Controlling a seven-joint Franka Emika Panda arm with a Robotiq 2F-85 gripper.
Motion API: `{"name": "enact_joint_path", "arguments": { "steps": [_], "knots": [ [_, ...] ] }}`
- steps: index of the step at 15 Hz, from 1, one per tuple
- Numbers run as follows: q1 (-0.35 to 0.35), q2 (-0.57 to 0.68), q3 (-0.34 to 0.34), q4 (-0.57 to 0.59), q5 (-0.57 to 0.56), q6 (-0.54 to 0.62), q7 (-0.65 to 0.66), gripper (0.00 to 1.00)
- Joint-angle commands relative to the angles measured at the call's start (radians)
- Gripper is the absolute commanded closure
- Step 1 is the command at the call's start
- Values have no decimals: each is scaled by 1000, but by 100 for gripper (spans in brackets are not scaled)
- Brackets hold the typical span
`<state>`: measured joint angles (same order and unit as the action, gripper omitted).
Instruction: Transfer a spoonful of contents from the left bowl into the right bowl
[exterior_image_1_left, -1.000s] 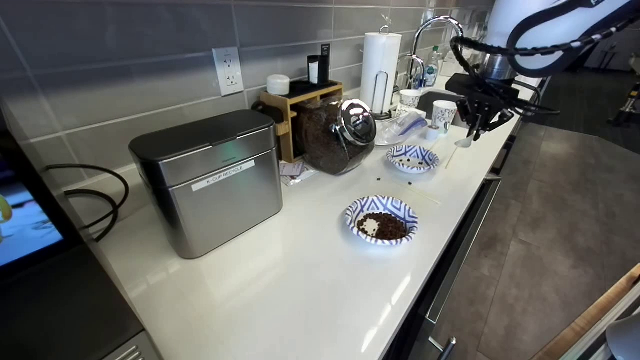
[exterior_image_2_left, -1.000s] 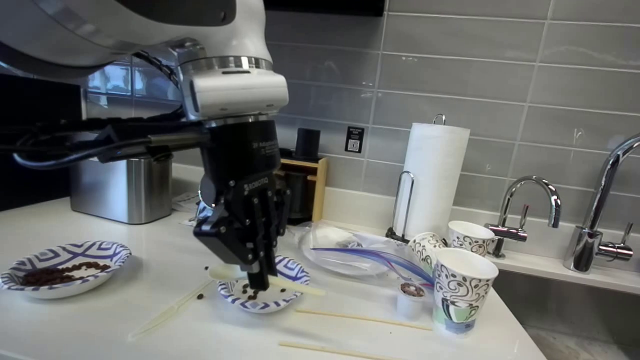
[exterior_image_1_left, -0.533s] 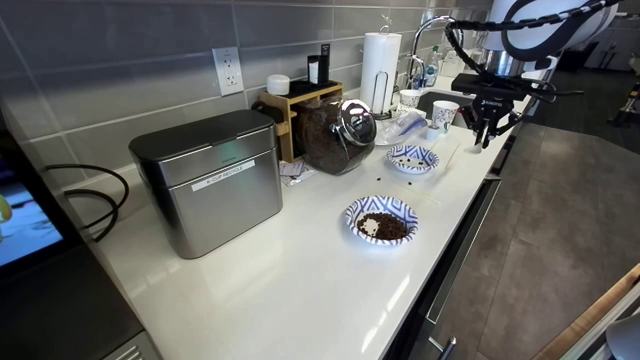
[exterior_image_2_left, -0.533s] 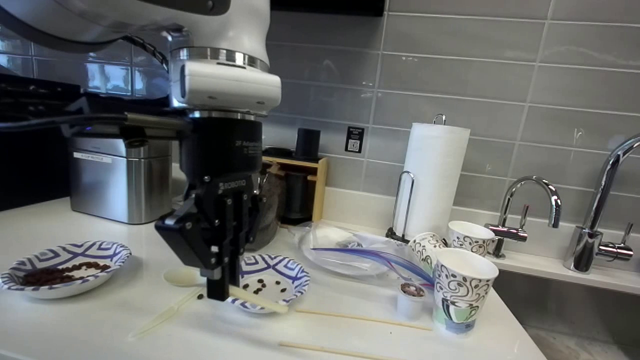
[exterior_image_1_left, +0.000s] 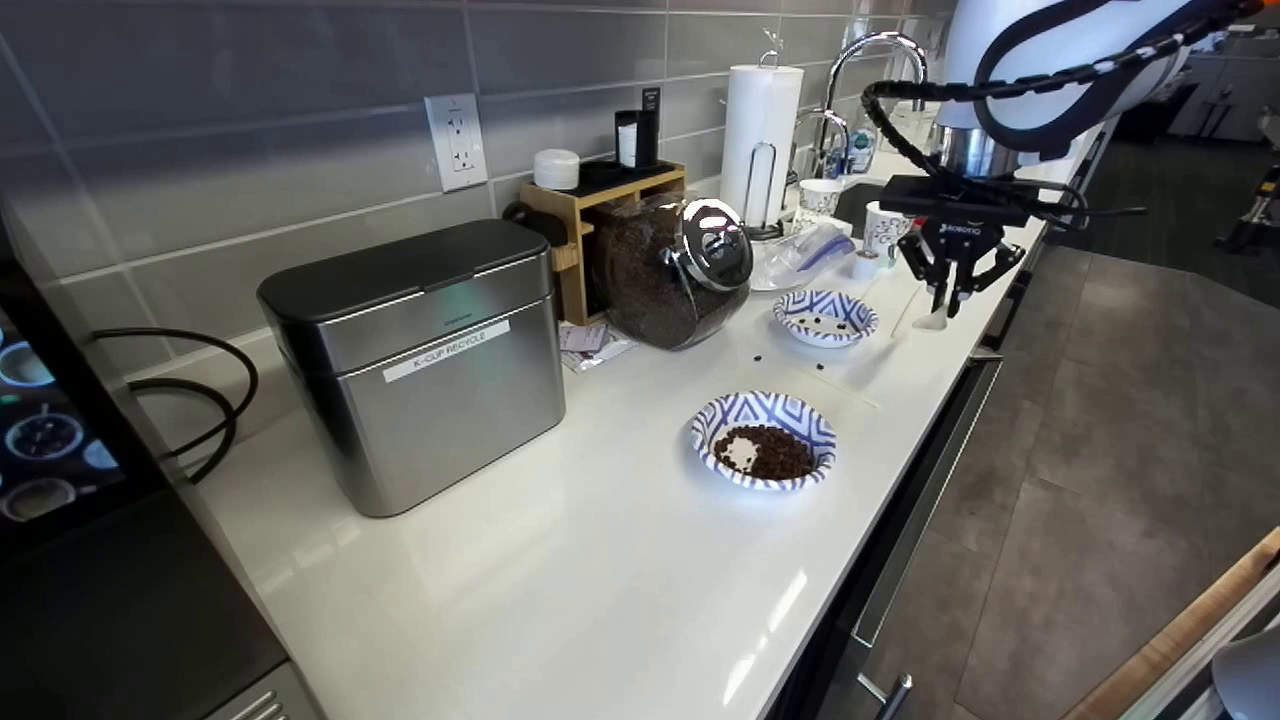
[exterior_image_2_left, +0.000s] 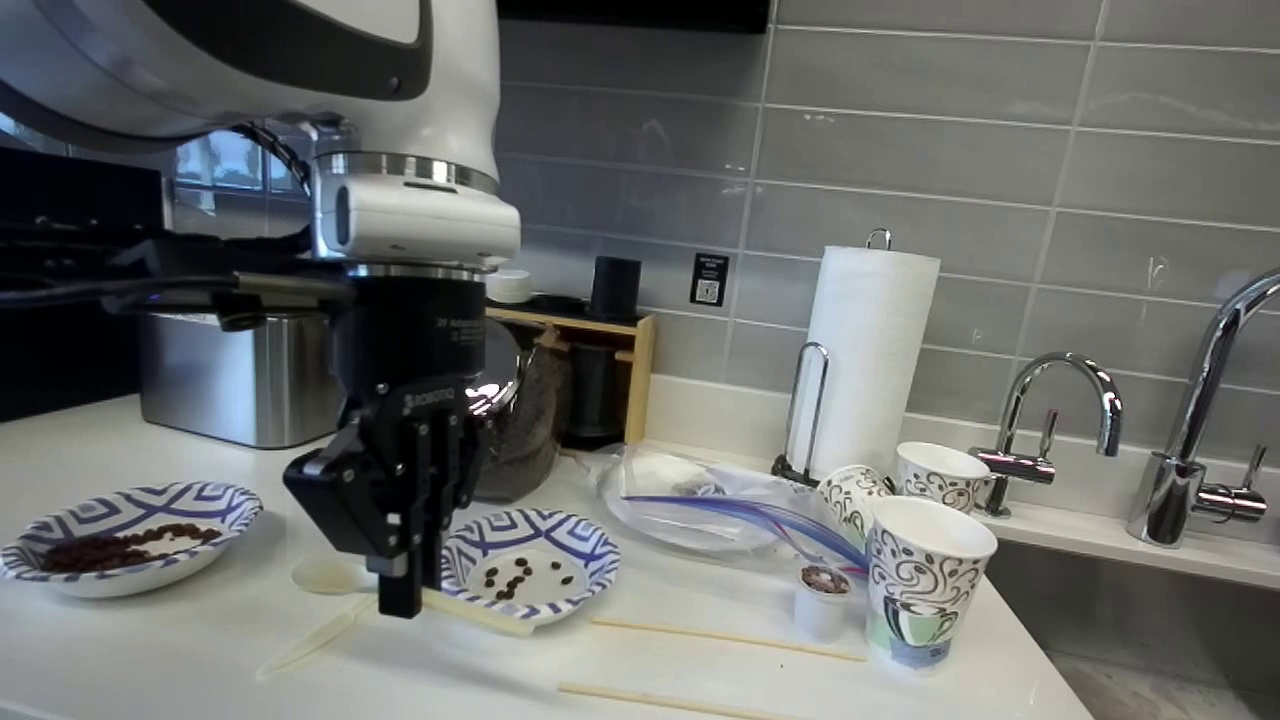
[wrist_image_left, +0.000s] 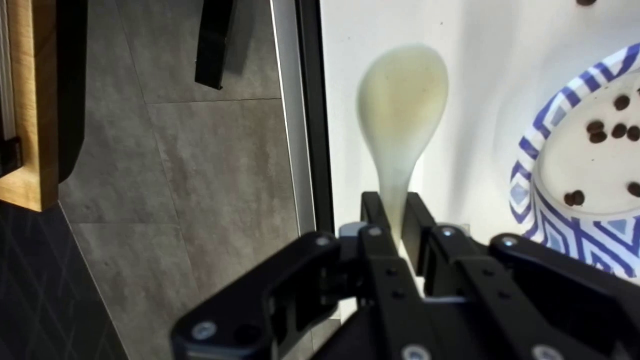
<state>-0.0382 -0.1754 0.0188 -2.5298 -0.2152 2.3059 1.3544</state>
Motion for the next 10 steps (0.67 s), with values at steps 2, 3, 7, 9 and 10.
{"name": "enact_joint_path", "arguments": {
  "steps": [2, 3, 7, 9, 10],
  "knots": [
    [-15, 30, 14, -44, -27, 99, 18, 97],
    [-15, 34, 13, -53, -28, 121, 17, 97],
    [-20, 63, 15, -84, -65, 226, 39, 97],
    [-21, 76, 12, -97, -76, 274, 45, 97],
    [-21, 86, 12, -99, -81, 293, 48, 97]
  ]
}}
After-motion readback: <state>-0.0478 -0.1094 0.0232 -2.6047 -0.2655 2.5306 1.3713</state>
